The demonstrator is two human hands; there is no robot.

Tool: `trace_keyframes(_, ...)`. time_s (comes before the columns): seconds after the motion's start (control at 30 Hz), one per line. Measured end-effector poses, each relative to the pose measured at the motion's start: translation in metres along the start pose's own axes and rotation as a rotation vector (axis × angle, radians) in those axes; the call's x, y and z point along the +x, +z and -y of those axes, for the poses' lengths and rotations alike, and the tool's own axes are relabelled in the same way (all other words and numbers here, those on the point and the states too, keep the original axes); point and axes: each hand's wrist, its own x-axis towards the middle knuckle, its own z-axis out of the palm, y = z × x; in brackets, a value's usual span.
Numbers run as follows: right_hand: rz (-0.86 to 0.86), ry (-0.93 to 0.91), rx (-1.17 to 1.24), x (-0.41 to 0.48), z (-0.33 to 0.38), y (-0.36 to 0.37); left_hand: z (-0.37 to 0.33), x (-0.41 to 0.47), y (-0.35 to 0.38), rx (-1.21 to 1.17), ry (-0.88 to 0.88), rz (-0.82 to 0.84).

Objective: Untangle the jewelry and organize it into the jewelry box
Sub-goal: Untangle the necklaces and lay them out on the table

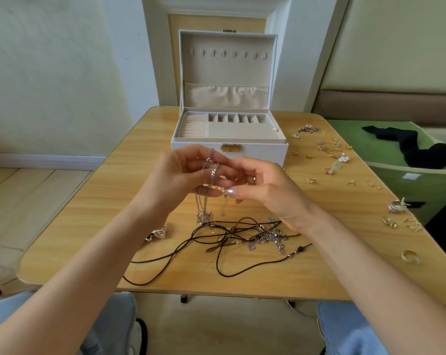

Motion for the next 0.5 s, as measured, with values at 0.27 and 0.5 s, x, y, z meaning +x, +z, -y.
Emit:
trace_keyframes(0.27, -0.202, 0.007, -0.289, 0.001, -0.004, -0.005, 0.01, 0.002, -0.006, 0.405, 0.118, -0.192)
trace_keyframes(0.5, -0.21, 0.012, -0.235, 0.0, 0.001, -0.014, 0.015, 0.002, -0.009, 0.607, 0.105, -0.216)
